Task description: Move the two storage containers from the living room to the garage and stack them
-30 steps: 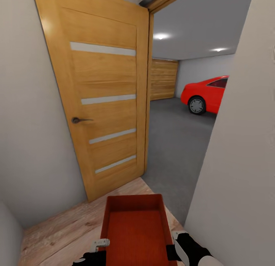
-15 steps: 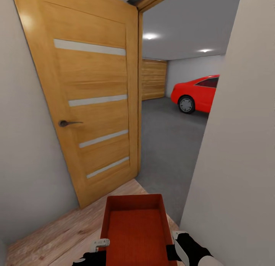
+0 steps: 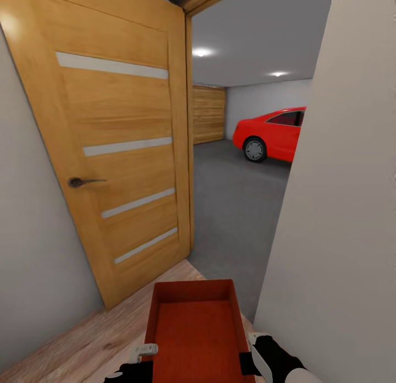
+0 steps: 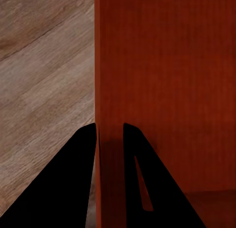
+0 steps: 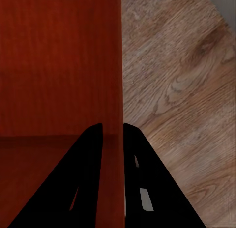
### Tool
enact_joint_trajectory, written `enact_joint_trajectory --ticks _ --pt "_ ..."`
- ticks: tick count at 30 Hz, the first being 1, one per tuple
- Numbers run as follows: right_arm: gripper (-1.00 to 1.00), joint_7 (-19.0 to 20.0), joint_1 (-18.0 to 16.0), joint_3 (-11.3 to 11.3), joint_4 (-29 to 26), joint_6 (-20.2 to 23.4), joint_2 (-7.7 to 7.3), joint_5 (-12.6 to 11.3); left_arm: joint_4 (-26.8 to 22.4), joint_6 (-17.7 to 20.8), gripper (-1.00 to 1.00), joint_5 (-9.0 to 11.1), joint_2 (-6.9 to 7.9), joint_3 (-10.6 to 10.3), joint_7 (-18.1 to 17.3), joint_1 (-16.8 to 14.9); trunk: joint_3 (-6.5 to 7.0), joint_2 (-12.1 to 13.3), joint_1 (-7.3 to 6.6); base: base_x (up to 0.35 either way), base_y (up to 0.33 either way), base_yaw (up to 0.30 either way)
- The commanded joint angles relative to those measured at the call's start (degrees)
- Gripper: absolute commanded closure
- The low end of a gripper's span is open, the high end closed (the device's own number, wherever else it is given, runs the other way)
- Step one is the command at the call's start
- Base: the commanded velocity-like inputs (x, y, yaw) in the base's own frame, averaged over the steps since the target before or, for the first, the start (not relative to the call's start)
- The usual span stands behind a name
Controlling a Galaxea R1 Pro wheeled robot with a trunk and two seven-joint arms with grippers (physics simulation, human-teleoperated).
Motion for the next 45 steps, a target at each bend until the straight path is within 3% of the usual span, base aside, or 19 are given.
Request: enact_joint_trajectory --ticks 1,28,45 --pt "1.0 -0.2 0.0 0.5 0.1 0.3 -2.07 -0.7 -0.3 -2.7 1.0 1.0 0.09 -1.3 0.1 0.0 -0.07 0.0 0.01 0.057 0.171 -0.205" --pt "1.0 -0.2 0.0 0.6 0.1 0.3 -2.07 -0.7 -0.3 -2.7 1.0 1.0 0.06 -1.3 0.1 0.0 -0.07 0.0 0.01 0.08 0.061 -0.038" --pt "1.0 -0.2 0.0 0.5 0.1 0.3 -2.07 -0.7 -0.3 -2.7 1.0 1.0 0.02 -1.3 0.1 0.0 -0.07 0.0 0.01 0.11 0.111 -0.15"
